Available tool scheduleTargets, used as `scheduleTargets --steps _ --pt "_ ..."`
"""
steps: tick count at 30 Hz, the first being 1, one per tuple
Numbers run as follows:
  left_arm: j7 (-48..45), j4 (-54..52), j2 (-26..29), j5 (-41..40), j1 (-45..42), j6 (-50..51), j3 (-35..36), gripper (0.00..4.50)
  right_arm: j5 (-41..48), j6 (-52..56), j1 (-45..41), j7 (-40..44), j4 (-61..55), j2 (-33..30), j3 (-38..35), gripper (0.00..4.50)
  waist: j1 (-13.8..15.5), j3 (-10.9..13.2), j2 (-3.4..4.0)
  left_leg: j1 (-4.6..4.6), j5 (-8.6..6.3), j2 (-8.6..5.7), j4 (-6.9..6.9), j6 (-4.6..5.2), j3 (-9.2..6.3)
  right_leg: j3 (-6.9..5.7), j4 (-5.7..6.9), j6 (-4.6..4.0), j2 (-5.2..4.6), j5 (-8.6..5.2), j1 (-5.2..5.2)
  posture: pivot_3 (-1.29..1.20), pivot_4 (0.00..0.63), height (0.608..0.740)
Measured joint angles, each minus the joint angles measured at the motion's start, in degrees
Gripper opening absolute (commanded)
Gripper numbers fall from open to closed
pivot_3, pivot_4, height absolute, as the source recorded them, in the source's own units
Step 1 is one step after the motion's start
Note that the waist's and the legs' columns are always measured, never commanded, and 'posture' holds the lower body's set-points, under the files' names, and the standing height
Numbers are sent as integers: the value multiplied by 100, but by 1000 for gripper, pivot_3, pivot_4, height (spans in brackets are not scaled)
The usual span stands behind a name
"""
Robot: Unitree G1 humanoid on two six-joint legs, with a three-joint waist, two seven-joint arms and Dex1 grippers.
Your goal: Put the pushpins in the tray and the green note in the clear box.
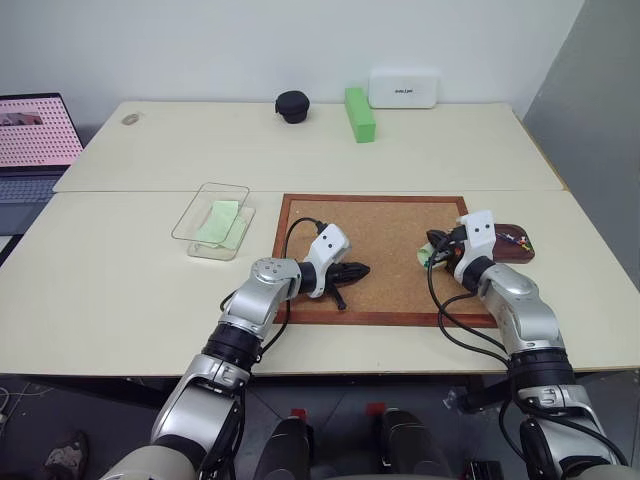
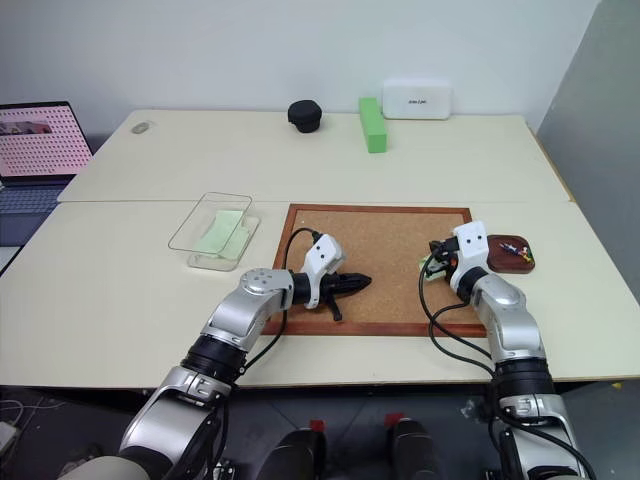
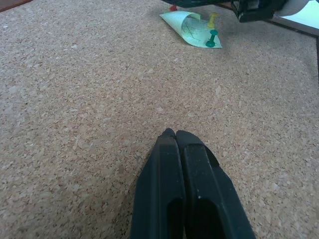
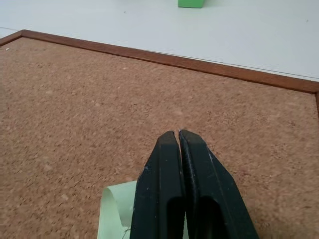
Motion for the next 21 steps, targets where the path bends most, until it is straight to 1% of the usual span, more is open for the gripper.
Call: scheduleTargets --steps 4,11,16,21 --pt "0 -6 0 0 1 1 0 0 79 76 11 -10 -65 -6 -48 12 0 0 0 0 0 0 0 0 0 0 -1 0 0 0 0 0 150 740" --pt "15 -9 -2 0 1 2 -1 0 489 163 -81 -112 -181 31 -499 12 -1 0 0 0 0 1 -1 0 0 0 -1 0 0 0 0 0 150 740" --pt "22 -9 -18 0 1 2 -2 0 621 211 -282 -168 -206 93 -594 12 1 0 0 -2 0 0 -1 0 0 -1 -2 0 0 0 -1 0 150 740" --pt "19 -8 -17 1 1 2 -1 0 651 211 -303 -201 -267 108 -604 12 0 0 0 -1 0 1 -2 0 -1 -1 -3 0 0 0 -1 0 150 740"
